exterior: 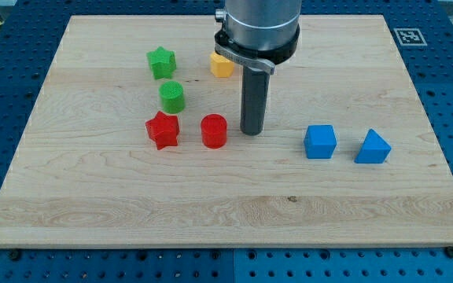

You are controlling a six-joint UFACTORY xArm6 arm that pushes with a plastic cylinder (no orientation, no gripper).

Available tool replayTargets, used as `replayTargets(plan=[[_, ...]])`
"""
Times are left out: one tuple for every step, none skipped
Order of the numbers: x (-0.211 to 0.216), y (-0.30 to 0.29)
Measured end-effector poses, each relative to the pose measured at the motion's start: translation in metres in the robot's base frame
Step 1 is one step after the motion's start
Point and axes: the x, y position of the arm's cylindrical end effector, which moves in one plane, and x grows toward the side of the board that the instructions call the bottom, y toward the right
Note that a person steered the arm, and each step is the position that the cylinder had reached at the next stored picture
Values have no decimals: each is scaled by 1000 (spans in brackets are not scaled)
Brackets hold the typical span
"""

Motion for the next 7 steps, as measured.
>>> replayTargets(plan=[[0,0],[0,0],[6,0],[21,0],[47,0],[74,-10],[66,-47]])
